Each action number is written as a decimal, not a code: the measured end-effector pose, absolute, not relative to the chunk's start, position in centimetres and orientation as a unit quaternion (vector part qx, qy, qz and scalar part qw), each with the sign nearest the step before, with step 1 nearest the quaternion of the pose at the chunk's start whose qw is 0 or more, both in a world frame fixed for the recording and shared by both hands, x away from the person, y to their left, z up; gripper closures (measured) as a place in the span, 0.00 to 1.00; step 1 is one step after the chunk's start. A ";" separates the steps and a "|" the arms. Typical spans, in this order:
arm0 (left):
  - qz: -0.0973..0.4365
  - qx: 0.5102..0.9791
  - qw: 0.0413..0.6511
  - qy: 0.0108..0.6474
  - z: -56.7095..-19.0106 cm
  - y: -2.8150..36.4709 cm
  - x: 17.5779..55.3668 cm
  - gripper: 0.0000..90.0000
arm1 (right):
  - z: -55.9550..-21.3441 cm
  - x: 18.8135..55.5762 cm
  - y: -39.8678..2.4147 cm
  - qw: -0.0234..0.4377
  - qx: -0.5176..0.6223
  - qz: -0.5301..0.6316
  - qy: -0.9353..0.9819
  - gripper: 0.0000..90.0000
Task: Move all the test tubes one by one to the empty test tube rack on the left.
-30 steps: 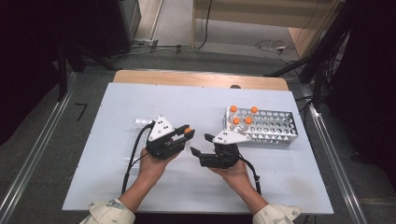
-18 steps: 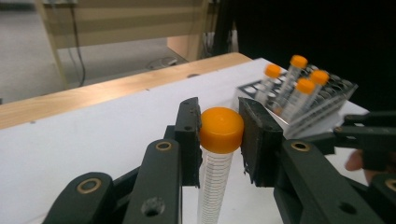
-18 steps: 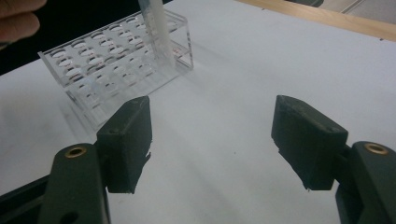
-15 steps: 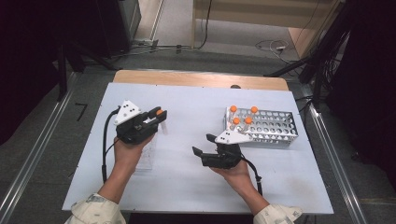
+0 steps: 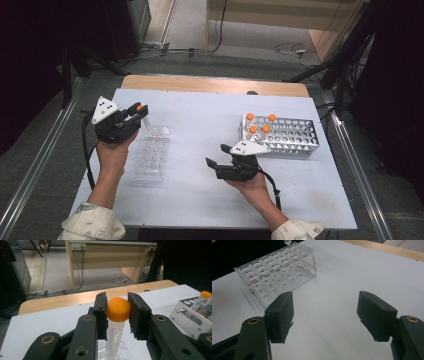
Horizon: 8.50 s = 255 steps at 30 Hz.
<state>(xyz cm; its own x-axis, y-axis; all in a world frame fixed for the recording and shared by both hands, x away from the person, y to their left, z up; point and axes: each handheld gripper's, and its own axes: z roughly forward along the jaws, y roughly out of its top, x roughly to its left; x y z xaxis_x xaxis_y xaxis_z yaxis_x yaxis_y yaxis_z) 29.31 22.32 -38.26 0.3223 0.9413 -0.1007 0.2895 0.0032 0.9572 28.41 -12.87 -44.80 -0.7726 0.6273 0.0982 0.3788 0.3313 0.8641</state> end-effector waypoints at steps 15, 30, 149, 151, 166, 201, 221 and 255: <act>0.319 0.634 0.497 0.499 -40.2 23.2 30.5 0.79 | -44.8 28.3 -13.1 0.128 0.314 0.487 0.805 0.32; 0.314 0.666 0.450 0.505 -43.3 22.3 31.1 0.78 | -44.7 28.2 -13.2 0.129 0.314 0.488 0.804 0.33; 0.286 0.648 0.498 0.500 -40.9 21.9 29.6 0.21 | -41.6 29.9 -23.0 0.307 0.430 0.490 0.693 0.80; 0.284 0.650 0.500 0.497 -40.8 21.7 29.5 0.21 | -41.5 29.5 -22.7 0.302 0.424 0.489 0.700 0.80; 0.264 0.678 0.513 0.455 -40.1 18.7 28.6 0.21 | -42.4 27.6 -18.8 0.262 0.375 0.487 0.744 0.80; 0.132 0.773 0.538 0.310 -41.9 8.2 25.6 0.45 | -45.0 25.7 -11.6 0.174 0.296 0.488 0.802 0.80; 0.145 0.775 0.534 0.304 -42.4 8.1 25.6 0.78 | -45.1 25.4 -11.3 0.161 0.295 0.490 0.805 0.80; 0.236 0.662 0.550 0.451 -37.9 22.1 27.5 0.79 | -44.3 26.7 -14.1 0.171 0.323 0.491 0.791 0.29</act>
<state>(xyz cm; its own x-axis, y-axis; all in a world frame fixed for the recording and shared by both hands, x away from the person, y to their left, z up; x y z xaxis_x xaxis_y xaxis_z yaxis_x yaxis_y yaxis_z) 27.49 22.14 -37.88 0.4811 0.8573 -0.1832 0.3374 0.0118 0.9413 26.66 -14.09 -44.31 -0.7331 0.6785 0.0468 0.3429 0.3093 0.8870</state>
